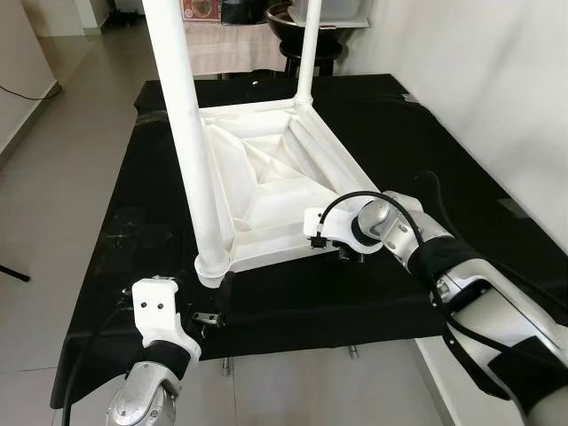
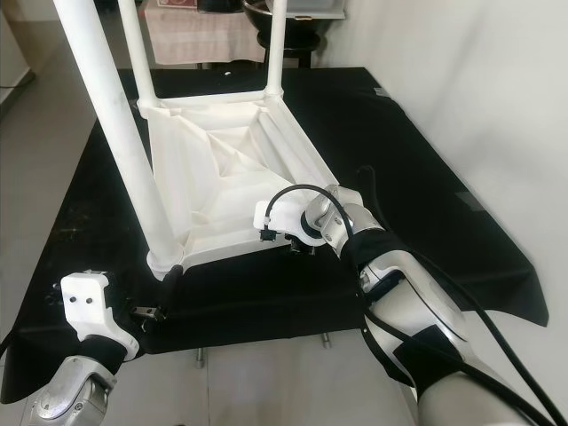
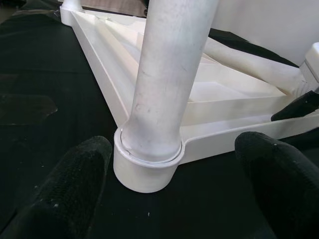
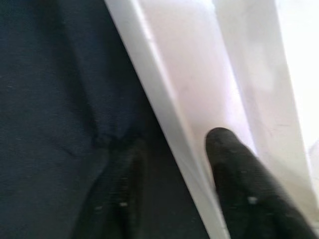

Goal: Building children table

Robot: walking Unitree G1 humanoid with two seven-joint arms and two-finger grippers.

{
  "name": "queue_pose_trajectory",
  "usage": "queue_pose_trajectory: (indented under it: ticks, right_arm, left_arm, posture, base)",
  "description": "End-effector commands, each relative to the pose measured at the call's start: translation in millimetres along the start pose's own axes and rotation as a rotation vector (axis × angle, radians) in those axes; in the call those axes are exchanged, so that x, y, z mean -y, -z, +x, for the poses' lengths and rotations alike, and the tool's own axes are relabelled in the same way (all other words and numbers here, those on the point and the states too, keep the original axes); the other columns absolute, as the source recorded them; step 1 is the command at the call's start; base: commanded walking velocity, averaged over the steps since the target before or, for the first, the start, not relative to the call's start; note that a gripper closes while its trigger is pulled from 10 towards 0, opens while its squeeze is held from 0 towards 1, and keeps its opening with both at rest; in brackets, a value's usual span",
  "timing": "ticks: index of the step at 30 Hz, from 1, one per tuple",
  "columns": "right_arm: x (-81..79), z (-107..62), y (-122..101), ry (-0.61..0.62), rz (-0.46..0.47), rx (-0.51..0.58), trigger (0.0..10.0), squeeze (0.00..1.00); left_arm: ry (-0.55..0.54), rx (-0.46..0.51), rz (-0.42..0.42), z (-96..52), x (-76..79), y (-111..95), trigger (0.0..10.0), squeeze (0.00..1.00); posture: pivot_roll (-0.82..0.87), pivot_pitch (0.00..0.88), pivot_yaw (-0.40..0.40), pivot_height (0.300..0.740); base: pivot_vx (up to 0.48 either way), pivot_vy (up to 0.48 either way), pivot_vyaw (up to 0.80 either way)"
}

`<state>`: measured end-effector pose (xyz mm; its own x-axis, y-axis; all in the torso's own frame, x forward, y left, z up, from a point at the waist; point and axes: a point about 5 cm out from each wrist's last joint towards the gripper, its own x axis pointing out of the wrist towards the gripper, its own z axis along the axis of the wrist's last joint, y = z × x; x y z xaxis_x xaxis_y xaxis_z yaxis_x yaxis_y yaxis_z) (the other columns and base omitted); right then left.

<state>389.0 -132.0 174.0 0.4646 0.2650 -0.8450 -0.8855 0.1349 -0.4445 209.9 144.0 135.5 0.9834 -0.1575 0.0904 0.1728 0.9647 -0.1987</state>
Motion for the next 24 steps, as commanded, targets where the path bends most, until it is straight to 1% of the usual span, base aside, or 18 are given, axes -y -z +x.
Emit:
queue_pose_trajectory:
  ticks: [1, 5, 6, 12, 13, 15, 16, 17, 18, 19, 21, 22, 23, 24]
  right_arm:
    - [-1.6, 0.2, 5.0, -0.039, 0.038, -0.004, 0.0, 0.00]
    - [-2.4, -0.5, 1.4, -0.073, 0.052, 0.026, 0.0, 0.00]
    - [-4.8, -0.9, -2.7, -0.115, 0.072, 0.064, 0.0, 0.00]
    - [-12.3, -0.4, -8.0, -0.185, 0.103, 0.120, 0.0, 0.00]
    - [-23.9, 2.2, -18.2, -0.264, 0.136, 0.194, 0.0, 0.00]
    - [-23.9, 2.2, -18.2, -0.264, 0.136, 0.194, 0.0, 0.00]
    - [-28.5, 2.8, -22.5, -0.295, 0.146, 0.224, 0.0, 0.00]
    - [-37.3, 4.9, -32.1, -0.334, 0.171, 0.277, 0.0, 0.00]
    - [-42.8, 6.0, -38.1, -0.357, 0.186, 0.309, 0.0, 0.00]
    - [-42.8, 6.0, -38.1, -0.357, 0.186, 0.309, 0.0, 0.00]
    - [-53.3, 9.6, -55.5, -0.373, 0.247, 0.381, 0.0, 0.00]
    - [-53.3, 9.6, -55.5, -0.373, 0.247, 0.381, 0.0, 0.00]
    - [-55.5, 12.9, -65.8, -0.347, 0.305, 0.410, 0.0, 0.00]
    - [-55.5, 12.9, -65.8, -0.347, 0.305, 0.410, 0.0, 0.00]
  left_arm:
    - [-0.003, -0.009, -0.005, -0.4, -1.3, 2.7, 10.0, 0.00]
    - [-0.003, -0.009, -0.006, -0.3, -1.5, 2.7, 10.0, 0.00]
    - [-0.002, -0.009, -0.006, 0.0, -1.8, 2.8, 10.0, 0.00]
    - [-0.002, -0.009, -0.006, 0.5, -2.3, 2.7, 10.0, 0.00]
    - [-0.002, -0.008, -0.006, 0.7, -2.6, 2.6, 10.0, 0.00]
    - [-0.002, -0.008, -0.006, 0.7, -2.6, 2.6, 10.0, 0.00]
    - [-0.002, -0.008, -0.006, 0.8, -2.7, 2.5, 10.0, 0.00]
    - [-0.002, -0.008, -0.005, 0.9, -2.8, 2.5, 10.0, 0.00]
    - [-0.002, -0.008, -0.005, 1.0, -2.8, 2.5, 10.0, 0.00]
    - [-0.002, -0.008, -0.005, 1.0, -2.8, 2.5, 10.0, 0.00]
    - [-0.002, -0.009, -0.003, 0.9, -3.4, 2.3, 10.0, 0.00]
    - [-0.002, -0.009, -0.003, 0.9, -3.4, 2.3, 10.0, 0.00]
    - [-0.001, -0.009, -0.002, 0.9, -3.5, 2.2, 10.0, 0.00]
    - [-0.001, -0.009, -0.002, 0.9, -3.5, 2.2, 10.0, 0.00]
  posture:
    - [0.05, 0.083, -0.066, 0.740]
    - [0.05, 0.081, -0.065, 0.740]
    - [0.05, 0.080, -0.065, 0.740]
    - [0.04, 0.079, -0.064, 0.740]
    - [0.04, 0.079, -0.064, 0.740]
    - [0.04, 0.079, -0.064, 0.740]
    - [0.04, 0.079, -0.064, 0.740]
    - [0.04, 0.079, -0.063, 0.740]
    - [0.04, 0.079, -0.063, 0.740]
    - [0.04, 0.079, -0.063, 0.740]
    - [0.04, 0.078, -0.059, 0.740]
    - [0.04, 0.078, -0.059, 0.740]
    - [0.04, 0.078, -0.059, 0.740]
    - [0.04, 0.078, -0.059, 0.740]
  base:
    - [0.000, 0.000, 0.00]
    - [0.000, 0.000, 0.00]
    - [0.000, 0.000, 0.00]
    - [0.000, 0.000, 0.00]
    - [0.000, 0.000, 0.00]
    - [0.000, 0.000, 0.00]
    - [0.000, 0.000, 0.00]
    - [0.000, 0.000, 0.00]
    - [0.000, 0.000, 0.00]
    - [0.000, 0.000, 0.00]
    - [0.000, 0.000, 0.00]
    - [0.000, 0.000, 0.00]
    - [0.000, 0.000, 0.00]
    - [0.000, 0.000, 0.00]
